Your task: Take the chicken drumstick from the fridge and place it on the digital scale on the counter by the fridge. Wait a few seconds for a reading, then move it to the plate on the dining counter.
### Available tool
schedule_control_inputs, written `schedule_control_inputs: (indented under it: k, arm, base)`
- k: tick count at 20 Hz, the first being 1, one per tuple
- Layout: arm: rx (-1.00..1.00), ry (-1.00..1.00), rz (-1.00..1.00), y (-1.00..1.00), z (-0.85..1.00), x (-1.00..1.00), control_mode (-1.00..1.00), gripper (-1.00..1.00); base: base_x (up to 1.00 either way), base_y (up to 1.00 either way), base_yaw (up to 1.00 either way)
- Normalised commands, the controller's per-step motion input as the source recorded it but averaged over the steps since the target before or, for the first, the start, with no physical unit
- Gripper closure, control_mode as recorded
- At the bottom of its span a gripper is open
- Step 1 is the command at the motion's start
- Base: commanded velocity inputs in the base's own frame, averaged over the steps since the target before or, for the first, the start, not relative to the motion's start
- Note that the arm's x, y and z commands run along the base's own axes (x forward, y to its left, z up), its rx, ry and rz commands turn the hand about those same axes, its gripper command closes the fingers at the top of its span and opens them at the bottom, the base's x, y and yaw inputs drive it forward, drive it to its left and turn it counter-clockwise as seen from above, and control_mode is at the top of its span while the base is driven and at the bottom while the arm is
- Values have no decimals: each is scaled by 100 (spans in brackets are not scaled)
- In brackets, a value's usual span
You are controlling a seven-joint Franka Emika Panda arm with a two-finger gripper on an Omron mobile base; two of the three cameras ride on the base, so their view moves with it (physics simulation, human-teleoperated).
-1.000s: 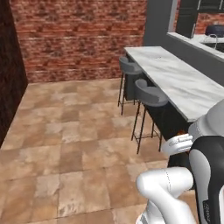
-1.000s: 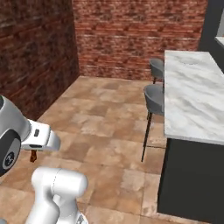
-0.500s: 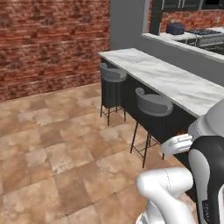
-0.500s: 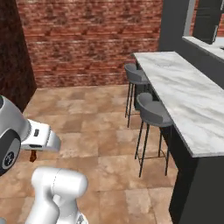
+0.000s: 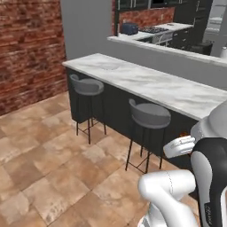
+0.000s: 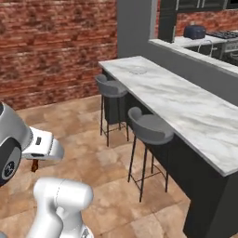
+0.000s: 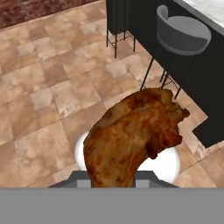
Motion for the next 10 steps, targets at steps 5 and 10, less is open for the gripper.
schedule_control_inputs:
  k: [5, 10]
  arm:
    - [0, 0, 0, 0, 0, 0, 100, 100]
    - [0, 0, 0, 0, 0, 0, 100, 100]
  base:
    - [100, 98, -56]
    - [99, 100, -50]
